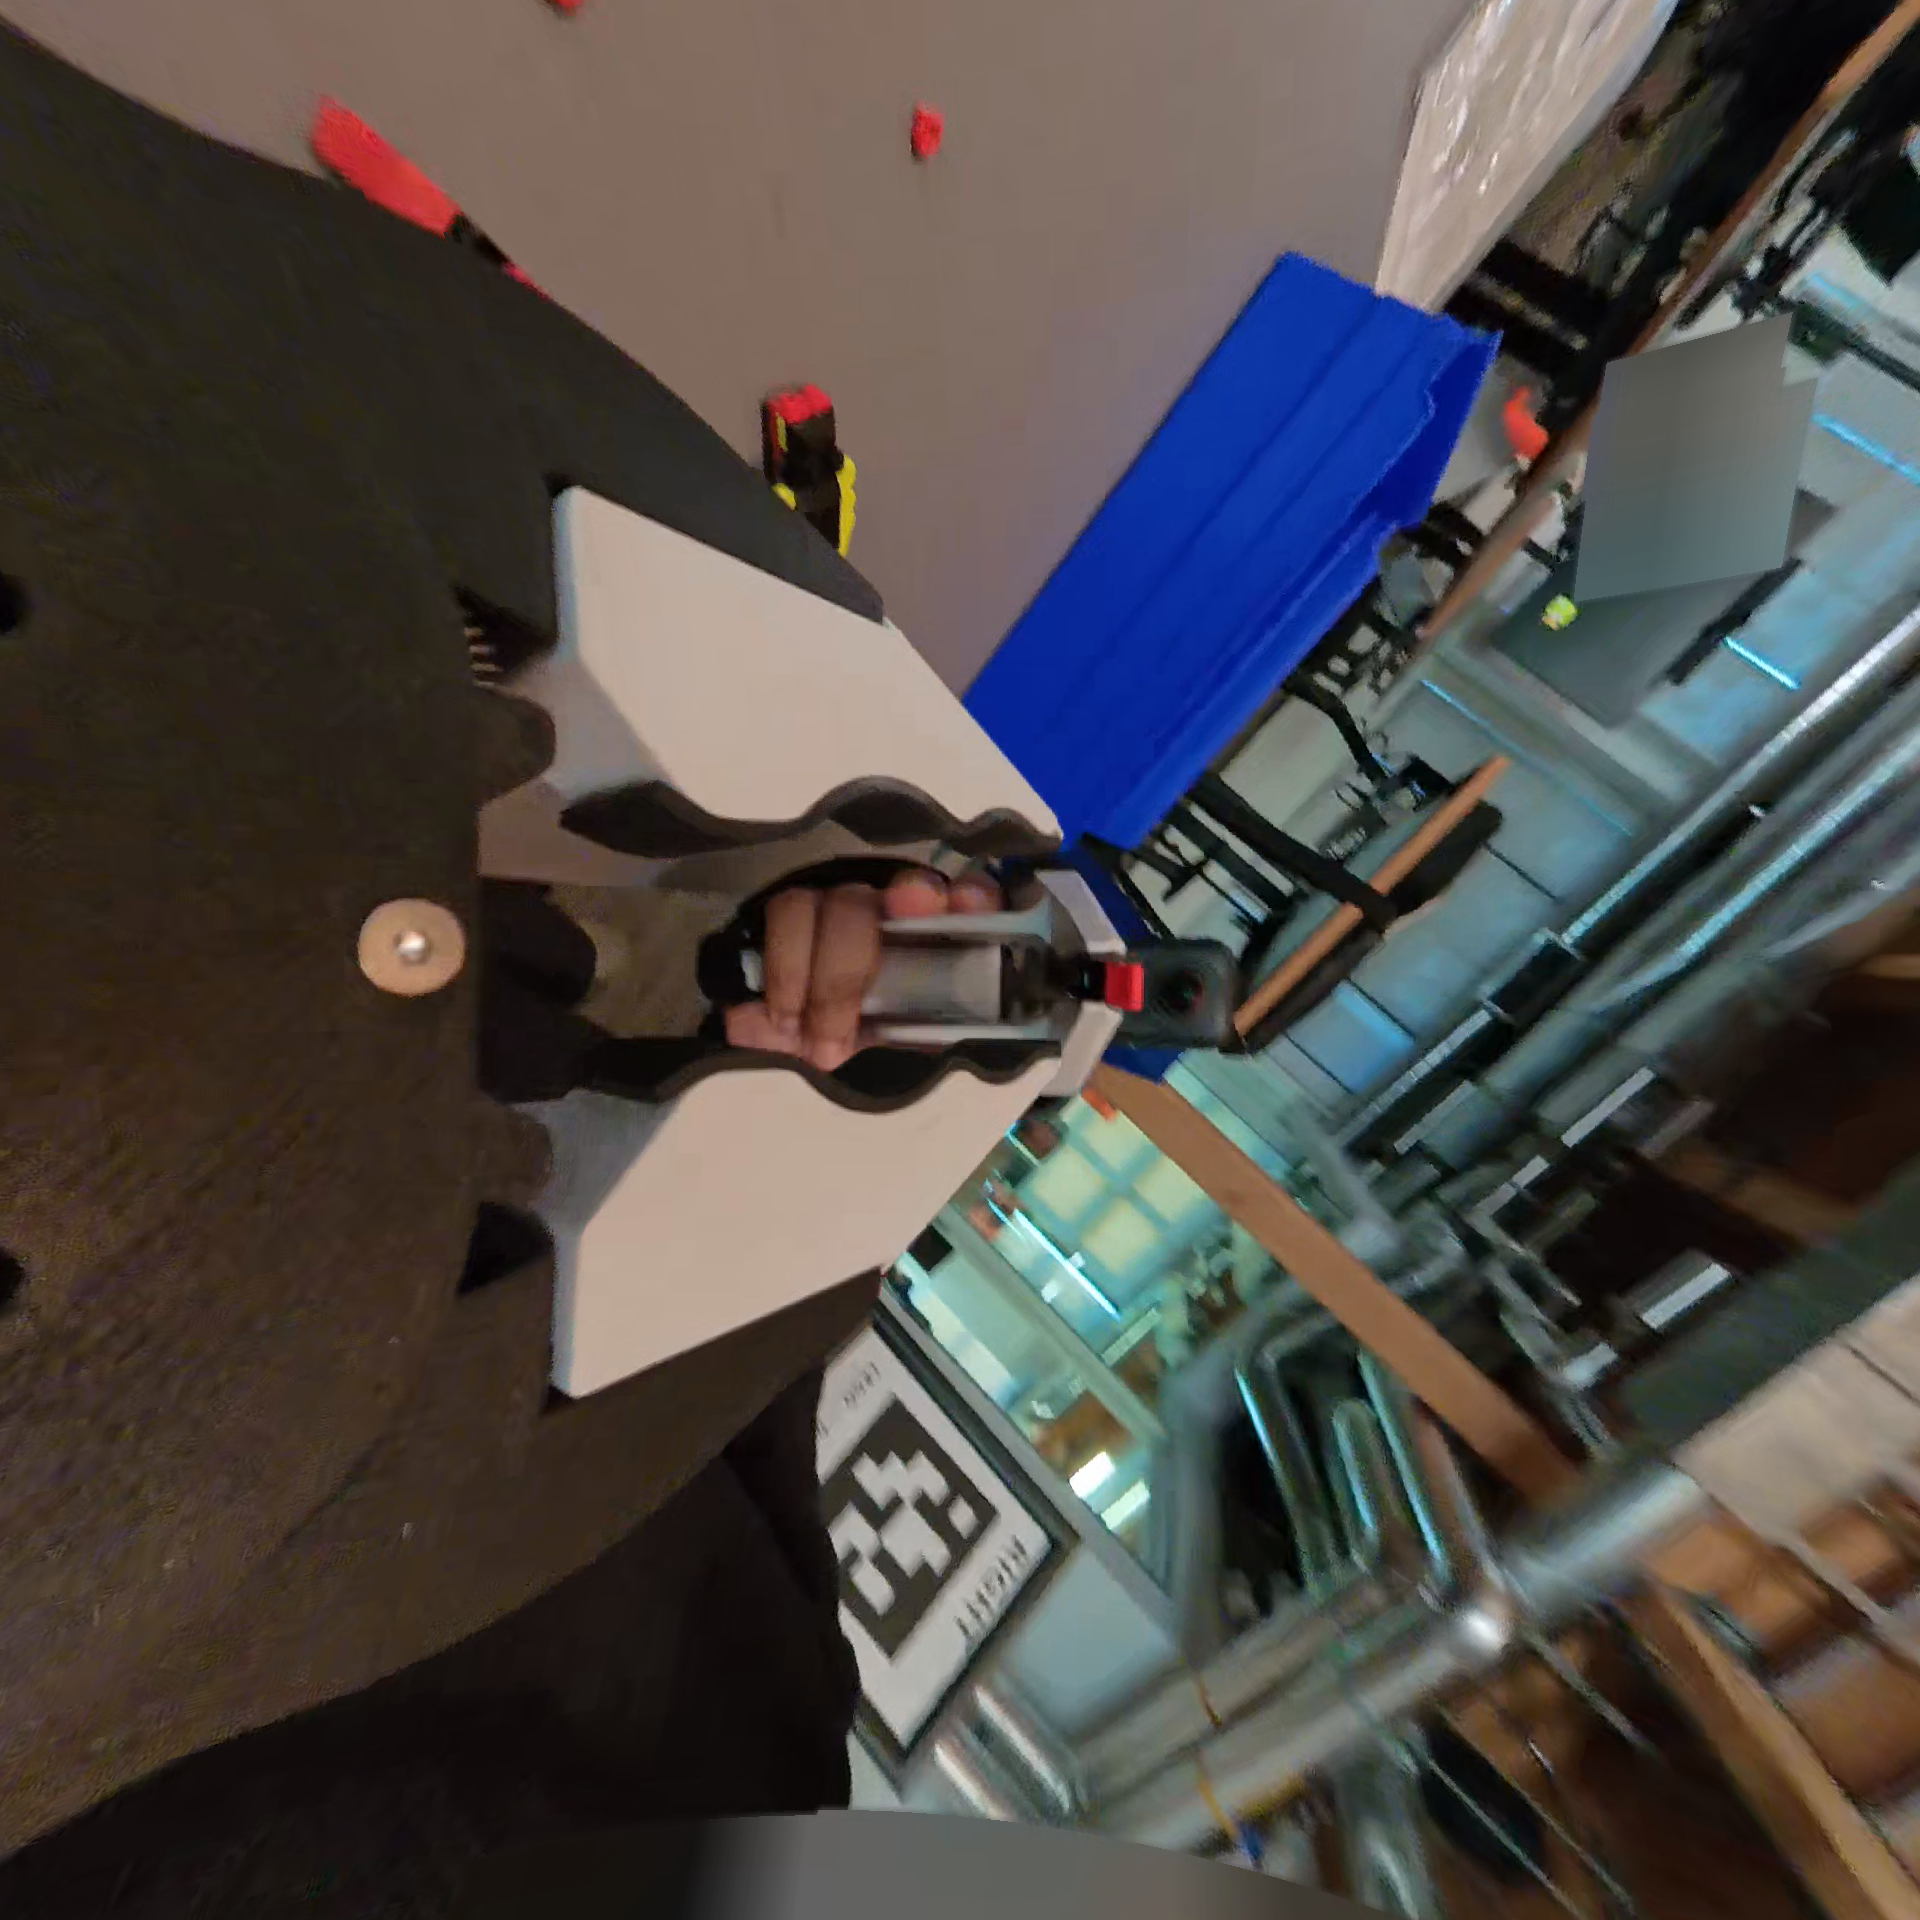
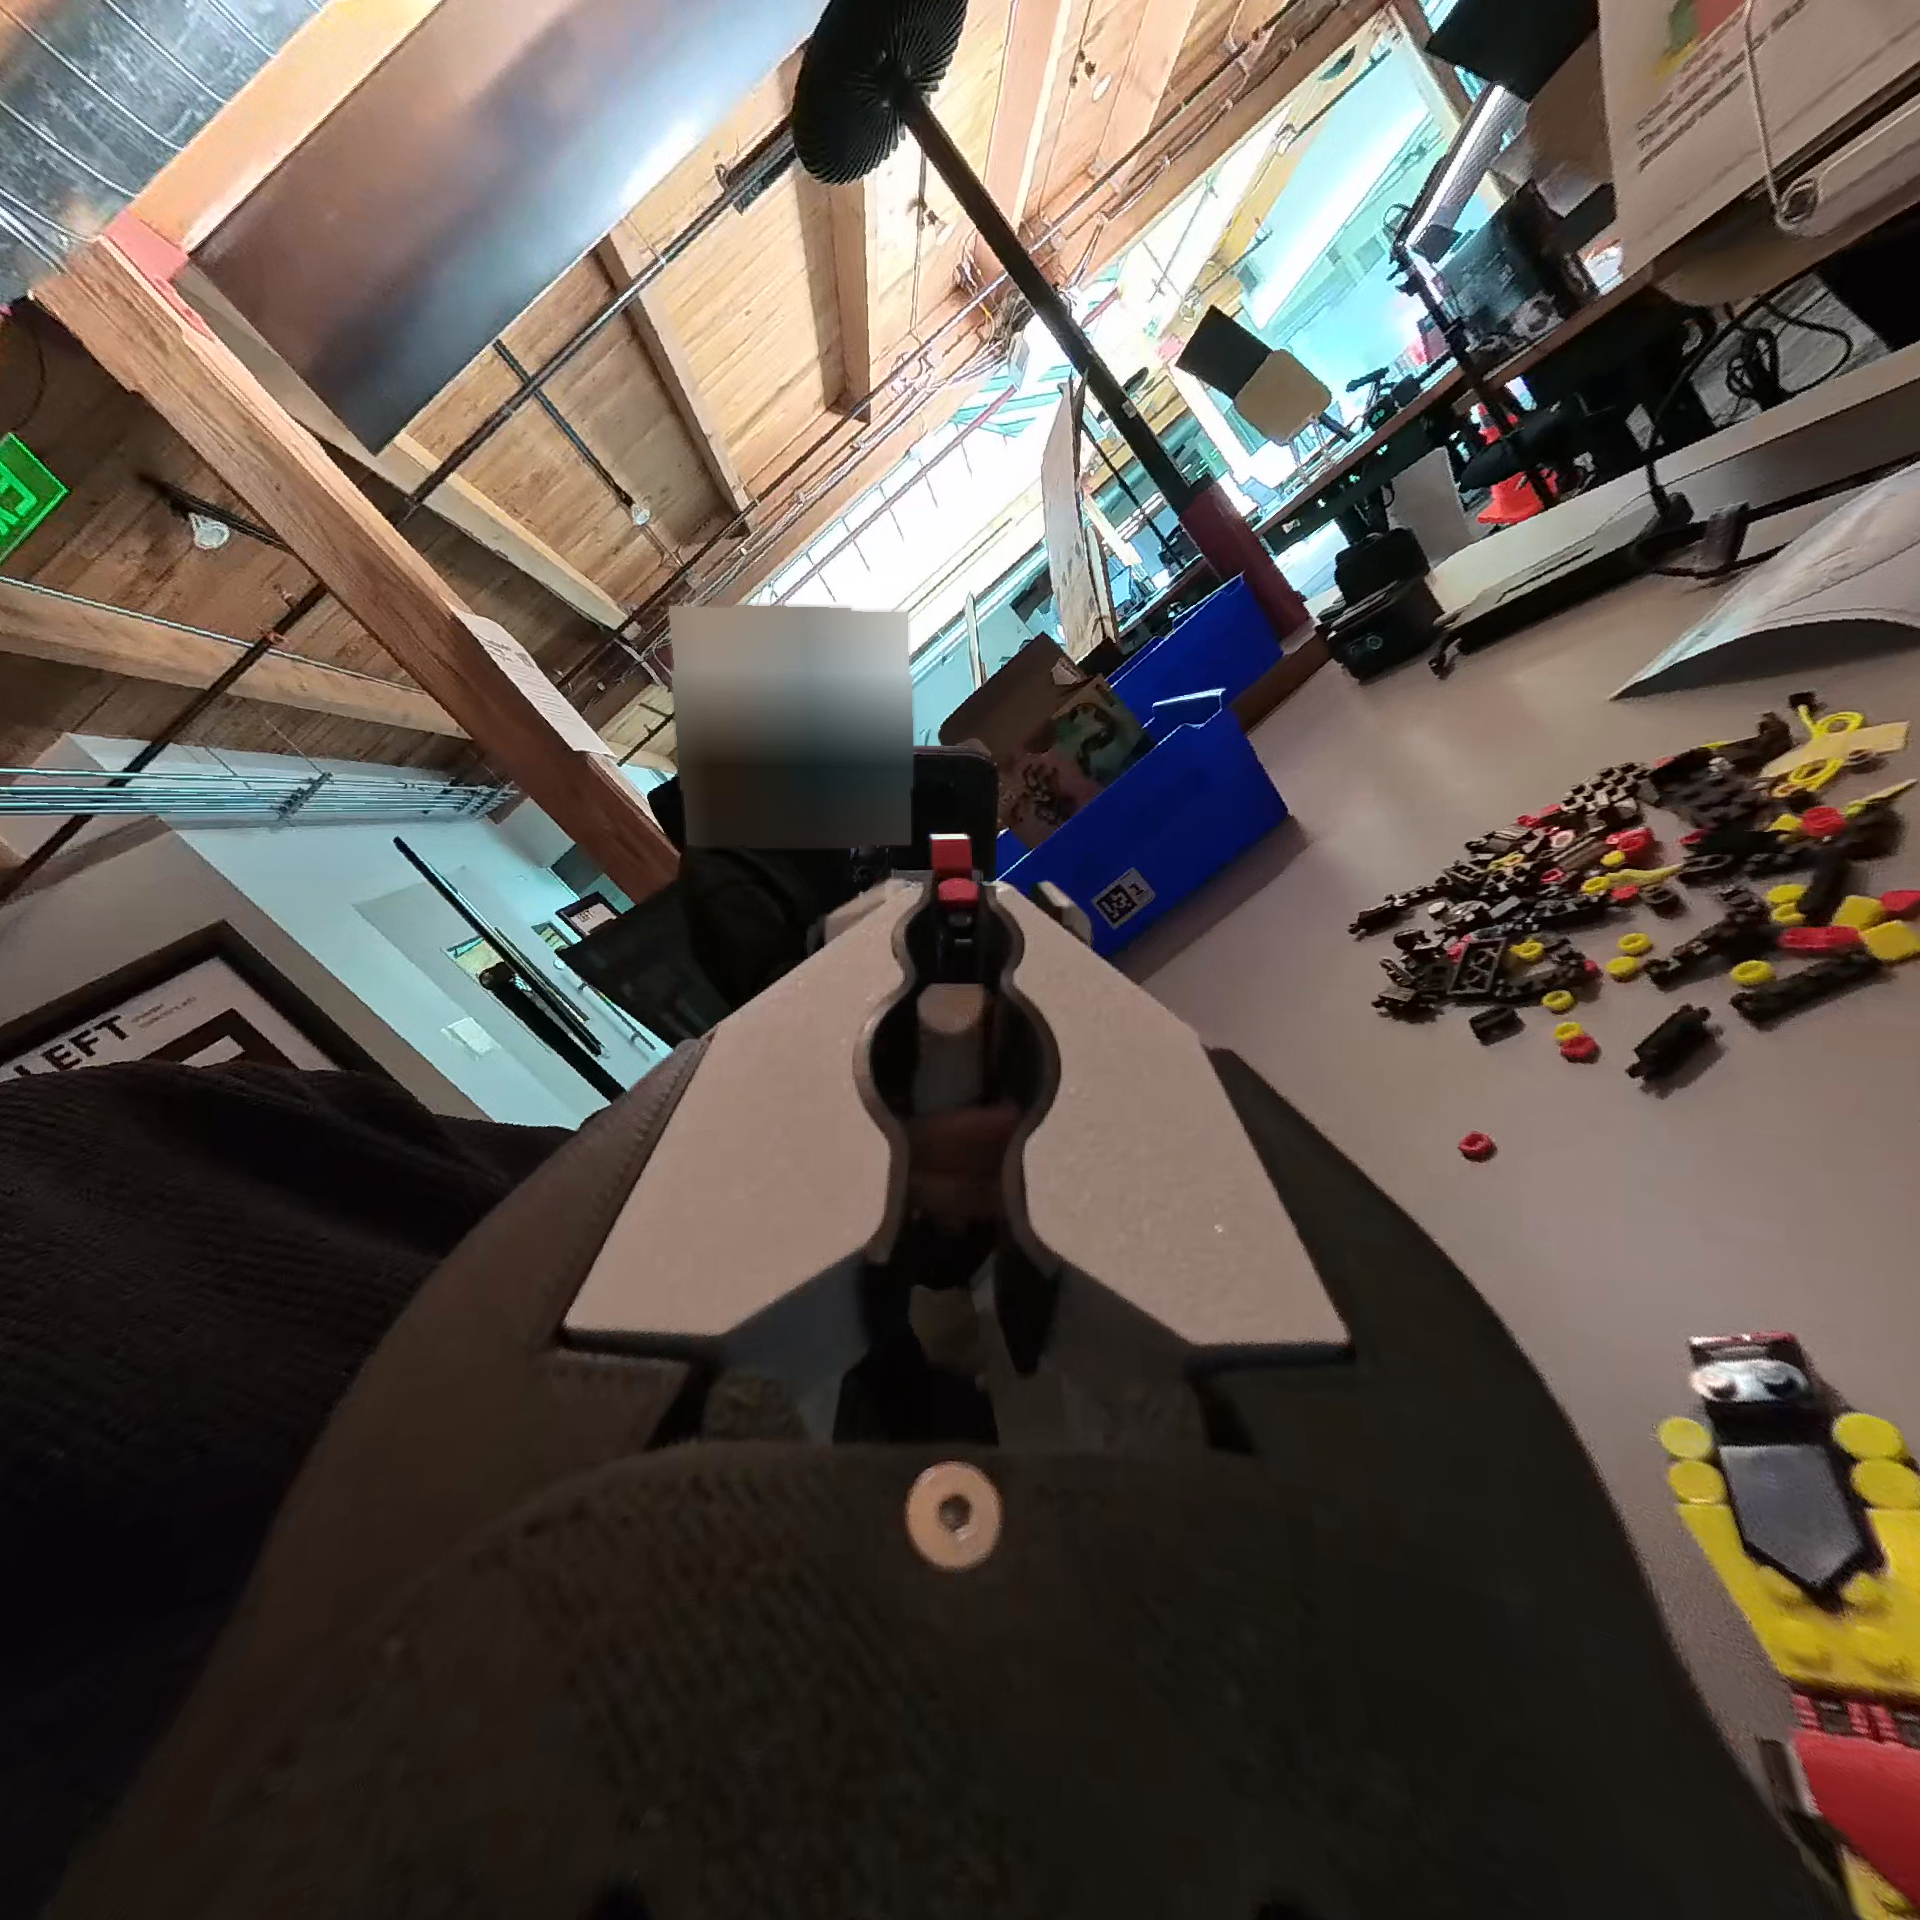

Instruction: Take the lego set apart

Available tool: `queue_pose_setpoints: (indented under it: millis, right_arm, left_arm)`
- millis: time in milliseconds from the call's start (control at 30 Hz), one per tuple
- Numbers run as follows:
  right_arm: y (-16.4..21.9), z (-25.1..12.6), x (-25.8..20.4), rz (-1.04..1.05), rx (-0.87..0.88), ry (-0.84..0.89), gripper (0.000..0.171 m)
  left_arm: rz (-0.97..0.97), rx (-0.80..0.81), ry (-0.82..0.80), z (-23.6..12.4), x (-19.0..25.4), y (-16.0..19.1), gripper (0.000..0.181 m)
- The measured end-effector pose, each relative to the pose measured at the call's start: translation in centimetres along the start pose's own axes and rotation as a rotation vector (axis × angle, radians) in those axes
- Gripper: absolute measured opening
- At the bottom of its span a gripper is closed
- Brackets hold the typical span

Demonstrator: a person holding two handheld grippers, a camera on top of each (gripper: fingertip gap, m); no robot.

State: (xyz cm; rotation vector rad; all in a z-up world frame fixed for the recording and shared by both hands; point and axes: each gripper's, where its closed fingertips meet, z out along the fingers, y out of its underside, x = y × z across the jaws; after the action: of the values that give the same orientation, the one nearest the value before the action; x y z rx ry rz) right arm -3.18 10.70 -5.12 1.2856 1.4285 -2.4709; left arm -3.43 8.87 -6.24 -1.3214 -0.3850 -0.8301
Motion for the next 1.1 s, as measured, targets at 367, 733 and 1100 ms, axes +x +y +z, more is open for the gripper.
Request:
queue_pose_setpoints:
  millis: [367,733,1100]
  right_arm:
    - [1.5,0.9,-0.2,-0.02,-0.028,0.005,0.006]
    - [0.8,0.4,0.3,0.014,0.004,-0.017,0.016]
    - [1.8,0.9,-0.3,-0.023,-0.066,-0.044,0.006]
  left_arm:
    - [-0.044,-0.026,0.025,0.6,0.5,1.0,0.008]
    - [0.03,-0.05,0.03,0.3,0.8,0.8,0.005]
    - [0.062,-0.098,0.006,0.6,0.8,1.6,0.006]
